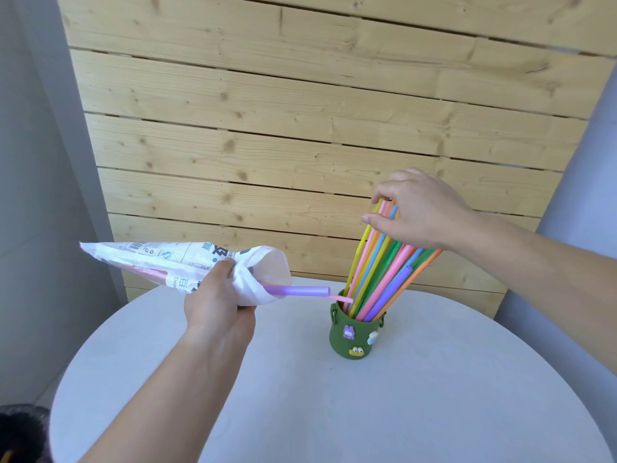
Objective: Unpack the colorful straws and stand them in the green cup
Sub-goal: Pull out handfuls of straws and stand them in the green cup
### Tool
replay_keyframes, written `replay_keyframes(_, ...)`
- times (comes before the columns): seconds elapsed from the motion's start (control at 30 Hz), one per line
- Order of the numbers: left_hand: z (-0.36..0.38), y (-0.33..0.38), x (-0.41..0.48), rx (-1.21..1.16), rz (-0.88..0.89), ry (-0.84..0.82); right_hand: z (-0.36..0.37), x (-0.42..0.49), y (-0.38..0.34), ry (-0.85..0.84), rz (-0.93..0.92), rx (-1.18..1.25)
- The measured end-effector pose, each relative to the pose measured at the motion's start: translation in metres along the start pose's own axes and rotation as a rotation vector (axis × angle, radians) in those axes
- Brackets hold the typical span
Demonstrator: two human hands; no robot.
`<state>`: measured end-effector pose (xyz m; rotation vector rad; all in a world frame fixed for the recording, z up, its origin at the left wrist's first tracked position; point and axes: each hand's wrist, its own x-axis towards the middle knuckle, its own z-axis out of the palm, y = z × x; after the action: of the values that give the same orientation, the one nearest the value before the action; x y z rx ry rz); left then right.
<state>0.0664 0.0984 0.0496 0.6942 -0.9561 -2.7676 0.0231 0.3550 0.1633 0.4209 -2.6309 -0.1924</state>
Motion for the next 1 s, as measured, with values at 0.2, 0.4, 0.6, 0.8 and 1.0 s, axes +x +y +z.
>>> replay_keyframes(0.2, 0.001, 0.001, 0.001, -0.001, -0.021, -0.033, 0.001, 0.001, 0.001, -0.015, 0.051, 0.035)
replay_keyframes(0.4, 0.002, 0.003, -0.001, -0.011, -0.024, -0.042, -0.003, -0.004, -0.007, 0.114, 0.028, 0.049)
replay_keyframes(0.6, 0.005, 0.008, -0.006, -0.026, 0.028, -0.024, -0.019, -0.062, -0.077, 0.327, 0.142, 0.551)
replay_keyframes(0.8, 0.009, 0.016, -0.013, -0.052, 0.167, -0.029, 0.007, -0.099, -0.134, -0.164, 0.792, 1.323)
replay_keyframes(1.0, 0.012, 0.014, -0.027, 0.115, 0.368, -0.147, 0.028, -0.089, -0.155, -0.284, 1.230, 2.110)
